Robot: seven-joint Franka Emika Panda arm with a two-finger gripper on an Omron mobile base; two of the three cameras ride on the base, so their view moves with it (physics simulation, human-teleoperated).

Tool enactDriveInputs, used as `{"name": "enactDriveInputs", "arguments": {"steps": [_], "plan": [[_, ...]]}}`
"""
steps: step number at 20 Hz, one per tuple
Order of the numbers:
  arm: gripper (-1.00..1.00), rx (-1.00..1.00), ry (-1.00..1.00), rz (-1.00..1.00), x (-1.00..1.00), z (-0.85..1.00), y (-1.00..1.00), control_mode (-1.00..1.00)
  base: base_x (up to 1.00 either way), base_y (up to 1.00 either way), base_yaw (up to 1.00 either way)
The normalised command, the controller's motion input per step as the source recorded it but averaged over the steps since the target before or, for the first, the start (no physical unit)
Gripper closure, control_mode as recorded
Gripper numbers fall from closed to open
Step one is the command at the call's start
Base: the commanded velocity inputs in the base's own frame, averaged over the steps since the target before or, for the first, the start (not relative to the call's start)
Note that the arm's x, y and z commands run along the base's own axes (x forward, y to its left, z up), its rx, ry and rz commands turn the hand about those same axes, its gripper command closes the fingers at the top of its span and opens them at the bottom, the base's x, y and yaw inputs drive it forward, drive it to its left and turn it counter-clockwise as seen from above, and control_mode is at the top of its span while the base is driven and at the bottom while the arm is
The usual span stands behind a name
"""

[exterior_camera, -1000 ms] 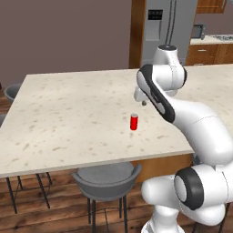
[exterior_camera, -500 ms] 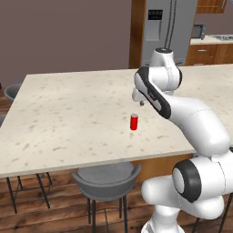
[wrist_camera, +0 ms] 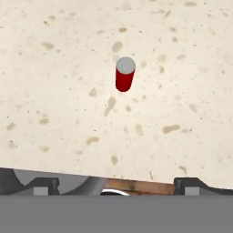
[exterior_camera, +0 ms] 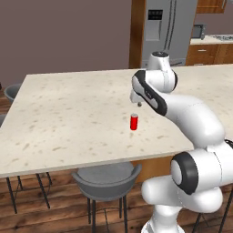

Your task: Four empty soda cans are scattered around the kitchen. Gather all the cans and cluster them next to the stove for recycling.

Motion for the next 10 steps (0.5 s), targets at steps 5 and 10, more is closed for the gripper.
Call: {"name": "enactDriveInputs", "arguments": {"steps": [5, 10], "plan": [[-1.0, 0.0, 0.0, 0.0, 0.25, -0.19, 0.0, -1.0, 0.0, 0.0, 0.0], [-1.0, 0.0, -0.01, 0.0, 0.24, -0.26, 0.0, -1.0, 0.0, 0.0, 0.0]]}}
